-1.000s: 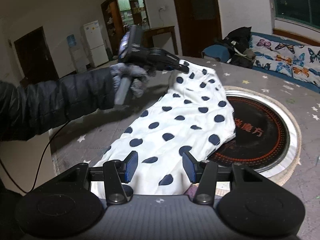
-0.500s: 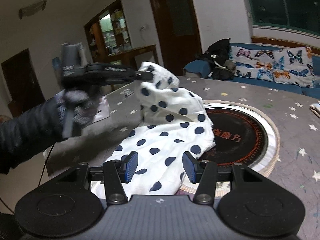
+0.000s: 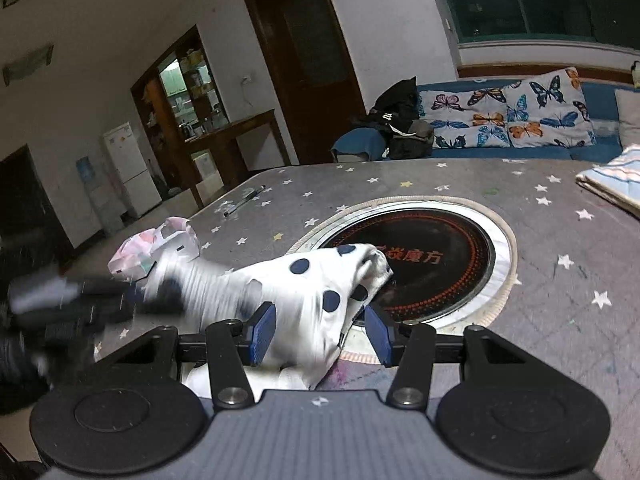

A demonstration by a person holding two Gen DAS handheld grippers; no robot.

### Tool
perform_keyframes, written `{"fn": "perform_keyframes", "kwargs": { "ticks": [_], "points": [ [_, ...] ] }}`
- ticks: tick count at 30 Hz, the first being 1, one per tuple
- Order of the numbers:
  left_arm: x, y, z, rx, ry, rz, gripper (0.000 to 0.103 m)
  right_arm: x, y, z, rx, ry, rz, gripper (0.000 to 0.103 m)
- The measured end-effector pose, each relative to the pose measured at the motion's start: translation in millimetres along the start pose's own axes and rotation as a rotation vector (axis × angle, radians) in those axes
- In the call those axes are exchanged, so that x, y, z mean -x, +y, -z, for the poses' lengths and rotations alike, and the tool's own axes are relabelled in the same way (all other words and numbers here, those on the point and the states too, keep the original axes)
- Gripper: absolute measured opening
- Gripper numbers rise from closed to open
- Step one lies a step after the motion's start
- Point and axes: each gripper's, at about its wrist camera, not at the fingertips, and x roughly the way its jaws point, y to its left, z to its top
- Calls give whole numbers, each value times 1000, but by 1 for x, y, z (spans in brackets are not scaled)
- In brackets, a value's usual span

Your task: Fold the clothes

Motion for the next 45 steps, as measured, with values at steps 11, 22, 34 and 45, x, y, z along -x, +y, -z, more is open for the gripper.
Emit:
{"fn": "perform_keyframes", "kwargs": {
  "ticks": [11,22,34,45],
  "points": [
    [8,-23,26,-92,87,2,8,-8,5,6,-4,45,-74,50],
    [3,-45,31,-252,126,-49,37,-11,13,26,9,133,-142,50],
    [-23,-69,36,-424,130,-69,30,0,26,44,91,185,-161,51],
    [-17,-57,8,-285,78,-33,16,1,62,49,466,144,-47,67]
  ]
}}
